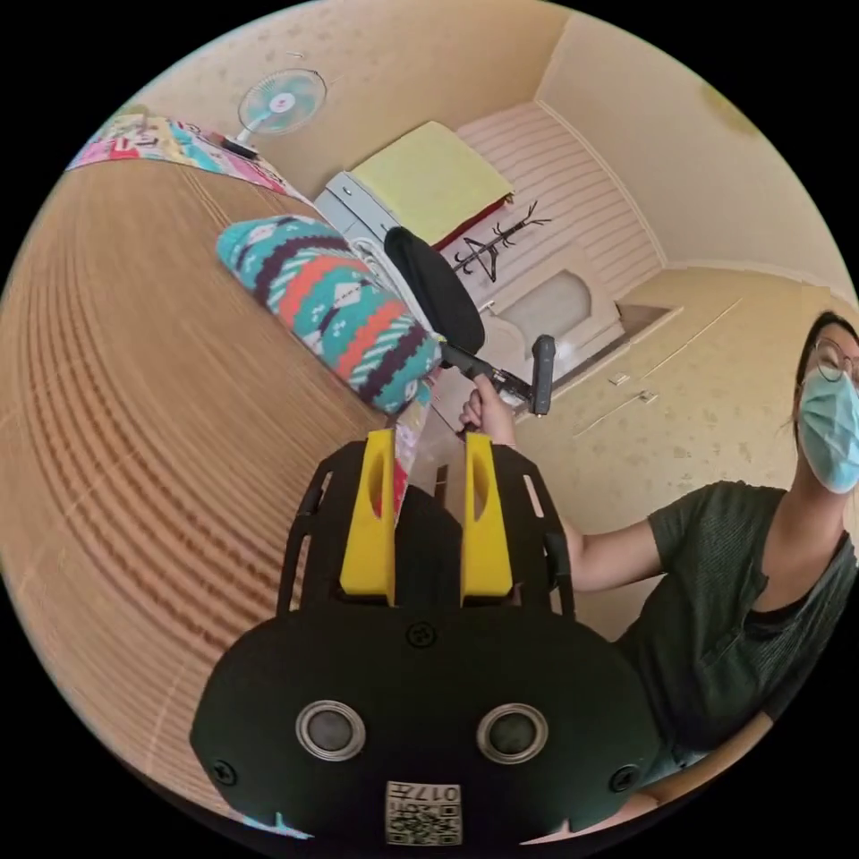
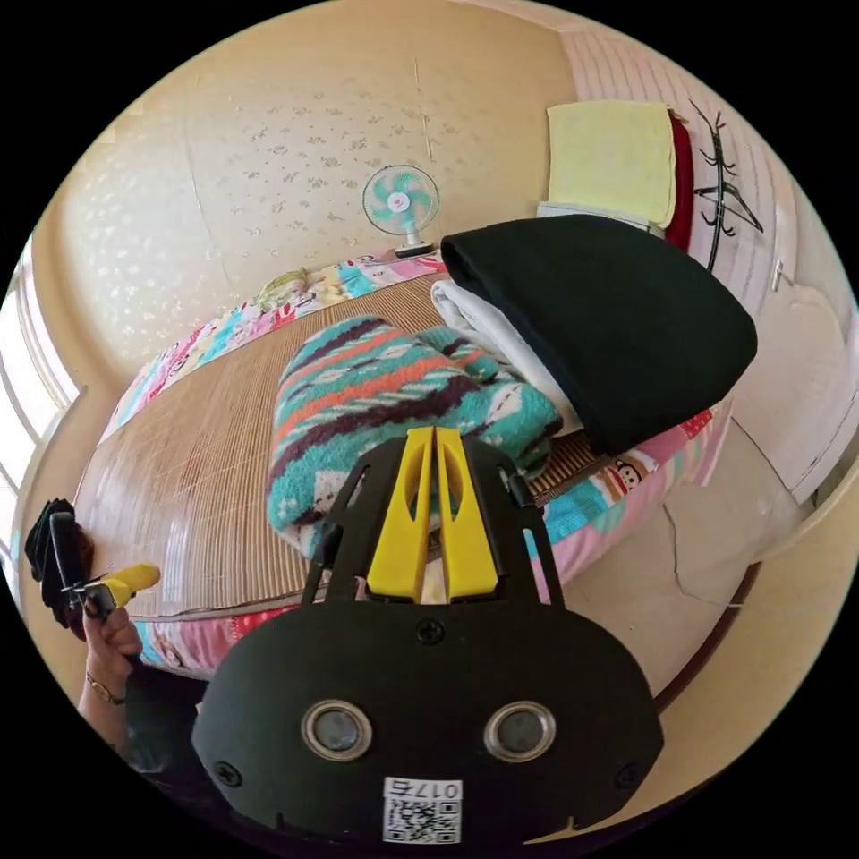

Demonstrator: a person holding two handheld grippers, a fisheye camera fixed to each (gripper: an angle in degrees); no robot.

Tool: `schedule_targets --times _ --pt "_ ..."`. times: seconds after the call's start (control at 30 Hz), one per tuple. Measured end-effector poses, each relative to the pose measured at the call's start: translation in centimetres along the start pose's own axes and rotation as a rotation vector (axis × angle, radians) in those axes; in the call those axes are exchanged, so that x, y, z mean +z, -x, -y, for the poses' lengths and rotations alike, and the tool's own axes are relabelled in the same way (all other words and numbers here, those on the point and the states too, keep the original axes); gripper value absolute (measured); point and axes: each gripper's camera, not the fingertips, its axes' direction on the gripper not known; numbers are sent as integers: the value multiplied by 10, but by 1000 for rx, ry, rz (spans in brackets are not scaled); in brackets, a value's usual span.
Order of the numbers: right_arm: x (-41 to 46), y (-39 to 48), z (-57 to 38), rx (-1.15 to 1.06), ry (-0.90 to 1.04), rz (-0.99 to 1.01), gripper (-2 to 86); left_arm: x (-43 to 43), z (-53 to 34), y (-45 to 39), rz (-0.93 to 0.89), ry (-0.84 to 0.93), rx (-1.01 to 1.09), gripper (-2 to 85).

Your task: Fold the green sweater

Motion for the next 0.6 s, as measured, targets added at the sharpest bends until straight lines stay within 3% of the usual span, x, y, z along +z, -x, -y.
schedule_targets --times 0.1,0.17,0.2,0.27,0.33,0.4,0.47,0.6 --pt "-26 10 -34 -50 -35 246 4 -135 -71 -3 289 -282 -190 116" --pt "-23 15 -60 -16 39 369 5 -219 -123 -29 547 -503 -290 124" --pt "-20 18 -66 -13 64 394 5 -235 -131 -38 625 -543 -299 124" --pt "-6 27 -86 -30 154 467 5 -280 -140 -84 964 -630 -290 125" --pt "4 32 -98 -14 220 493 5 -305 -137 -114 1126 -688 -237 126" --pt "8 35 -104 -7 263 542 5 -334 -140 -134 1151 -813 -256 135" --pt "4 38 -109 -17 276 600 5 -371 -164 -140 1039 -1053 -373 145" --pt "-4 40 -110 -19 284 607 5 -394 -187 -124 1085 -1175 -661 175"
